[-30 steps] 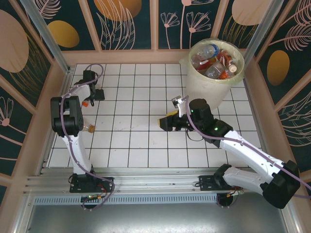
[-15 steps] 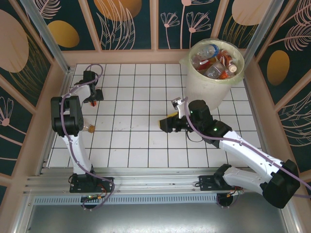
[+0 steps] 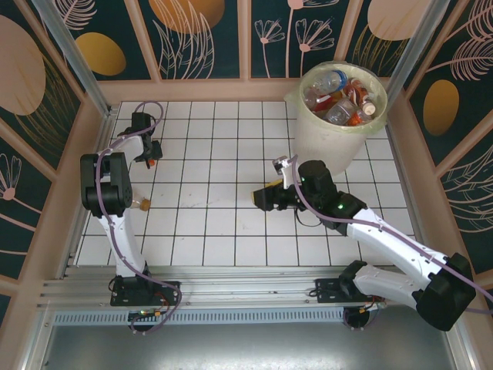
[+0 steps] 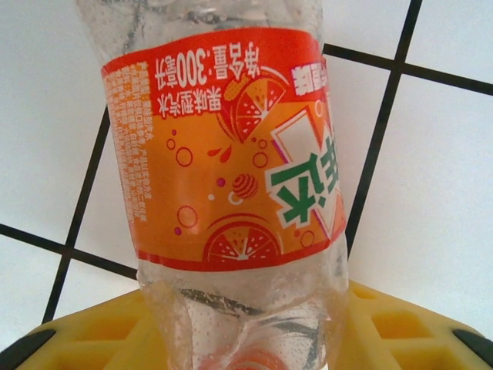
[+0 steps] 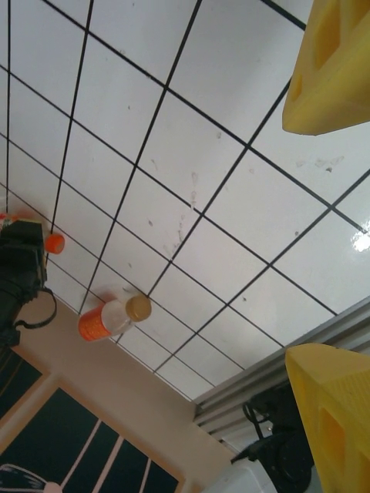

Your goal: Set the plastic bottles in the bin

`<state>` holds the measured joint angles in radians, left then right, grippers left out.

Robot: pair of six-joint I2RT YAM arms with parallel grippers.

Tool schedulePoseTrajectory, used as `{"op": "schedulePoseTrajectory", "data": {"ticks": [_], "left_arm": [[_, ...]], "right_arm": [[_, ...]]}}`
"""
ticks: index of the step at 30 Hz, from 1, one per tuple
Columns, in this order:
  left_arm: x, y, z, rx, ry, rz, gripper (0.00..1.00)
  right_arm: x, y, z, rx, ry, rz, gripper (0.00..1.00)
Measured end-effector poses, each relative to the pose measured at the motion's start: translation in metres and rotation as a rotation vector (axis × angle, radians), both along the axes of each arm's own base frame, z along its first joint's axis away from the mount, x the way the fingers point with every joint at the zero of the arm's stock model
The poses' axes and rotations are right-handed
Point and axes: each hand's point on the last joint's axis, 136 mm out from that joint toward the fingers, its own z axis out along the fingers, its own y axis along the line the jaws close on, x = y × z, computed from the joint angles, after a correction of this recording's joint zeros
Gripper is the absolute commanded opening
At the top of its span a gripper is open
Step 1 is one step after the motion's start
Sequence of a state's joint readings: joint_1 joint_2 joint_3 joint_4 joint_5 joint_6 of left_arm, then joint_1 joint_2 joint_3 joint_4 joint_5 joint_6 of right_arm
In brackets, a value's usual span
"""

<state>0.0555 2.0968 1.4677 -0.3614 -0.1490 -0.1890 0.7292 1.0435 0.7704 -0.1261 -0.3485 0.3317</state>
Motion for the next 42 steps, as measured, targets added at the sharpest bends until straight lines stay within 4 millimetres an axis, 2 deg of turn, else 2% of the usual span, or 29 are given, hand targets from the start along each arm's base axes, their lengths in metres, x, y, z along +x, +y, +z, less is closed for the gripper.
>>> {"op": "schedulePoseTrajectory", "data": {"ticks": [4,10,16,23,29,35,38,42], "left_arm": [[-0.006,-0.009,0.002,-0.063,-0.013,-0.002,0.47],[-0.041,-0.044,0.008,-0.187,-0.009,-0.027,0.48],[-0.079,-0.118,0.028,-0.326,-0.068,-0.158,0.48],[-0.128,-0.207,0.068,-0.575,-0.192,-0.381,0.48],[-0.168,-0.271,0.114,-0.747,-0.290,-0.595,0.48],[-0.211,-0.321,0.153,-0.881,-0.353,-0.781,0.49],[-0.225,-0.339,0.163,-0.920,-0.356,-0.839,0.49],[-0.237,-0.352,0.164,-0.947,-0.348,-0.875,0.49]], "right_arm": [[0.010,-0.004,-0.001,0.004,0.013,-0.073,0.73],[0.029,-0.010,-0.011,0.038,0.098,-0.199,0.80],[0.048,-0.024,-0.023,0.127,0.210,-0.307,0.81],[0.067,-0.038,-0.027,0.273,0.315,-0.336,0.88],[0.074,-0.029,-0.020,0.342,0.346,-0.280,0.91],[0.081,-0.014,-0.018,0.375,0.369,-0.212,0.94],[0.082,-0.005,-0.013,0.384,0.365,-0.166,0.94],[0.079,0.006,0.000,0.406,0.334,-0.099,0.93]]}}
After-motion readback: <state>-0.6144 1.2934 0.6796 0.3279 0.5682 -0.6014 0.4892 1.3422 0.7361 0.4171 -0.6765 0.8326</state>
